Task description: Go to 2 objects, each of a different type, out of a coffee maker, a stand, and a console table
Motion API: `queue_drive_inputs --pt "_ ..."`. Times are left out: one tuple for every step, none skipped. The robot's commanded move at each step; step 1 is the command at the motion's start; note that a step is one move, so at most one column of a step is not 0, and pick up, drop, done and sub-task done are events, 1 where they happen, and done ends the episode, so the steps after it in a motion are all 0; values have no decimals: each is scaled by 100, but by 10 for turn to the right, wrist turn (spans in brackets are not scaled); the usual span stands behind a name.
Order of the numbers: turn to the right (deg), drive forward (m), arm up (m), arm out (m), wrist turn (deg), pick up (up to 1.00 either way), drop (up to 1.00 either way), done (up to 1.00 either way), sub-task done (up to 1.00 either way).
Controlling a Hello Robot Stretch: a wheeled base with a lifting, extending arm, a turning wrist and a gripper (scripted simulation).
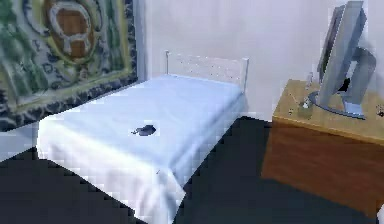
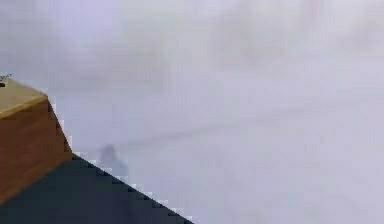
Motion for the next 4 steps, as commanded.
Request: queue_drive_inputs --pt "300 0 0 0 0 0 0 0 0" --pt "0 75 0 0 0 0 0 0 0" --pt "90 0 0 0 0 0 0 0 0" --pt "0 0 0 0 0 0 0 0 100"
